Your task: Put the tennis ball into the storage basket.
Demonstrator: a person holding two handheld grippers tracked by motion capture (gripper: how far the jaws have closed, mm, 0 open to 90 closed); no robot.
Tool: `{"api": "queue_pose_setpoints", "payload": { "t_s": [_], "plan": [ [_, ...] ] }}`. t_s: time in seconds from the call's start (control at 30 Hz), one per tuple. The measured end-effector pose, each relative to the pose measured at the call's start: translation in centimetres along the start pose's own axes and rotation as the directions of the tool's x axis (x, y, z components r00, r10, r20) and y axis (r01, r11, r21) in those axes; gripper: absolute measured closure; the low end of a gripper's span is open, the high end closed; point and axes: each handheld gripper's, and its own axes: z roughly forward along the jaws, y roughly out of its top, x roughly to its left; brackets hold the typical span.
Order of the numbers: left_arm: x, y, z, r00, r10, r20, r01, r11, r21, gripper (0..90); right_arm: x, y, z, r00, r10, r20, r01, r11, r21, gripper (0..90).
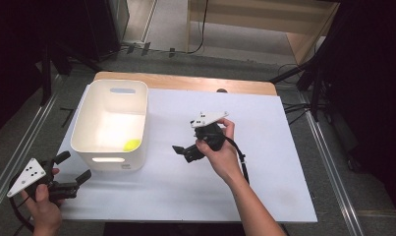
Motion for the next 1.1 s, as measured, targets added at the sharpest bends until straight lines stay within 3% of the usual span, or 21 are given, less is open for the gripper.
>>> {"api": "queue_pose_setpoints", "payload": {
  "t_s": [0.57,1.1],
  "plan": [
    [0.0,0.0,0.0,1.0,0.003,-0.006,-0.003,1.0,0.003,0.0,-1.8,-4.8,-2.3,0.9969,0.059,0.052,-0.058,0.9982,-0.015,0.0],
    [-0.1,0.0,0.0,0.9999,0.002,-0.011,-0.002,1.0,0.005,0.0,-3.1,-9.7,-4.4,0.989,0.109,0.101,-0.106,0.9939,-0.027,0.0]
  ]
}}
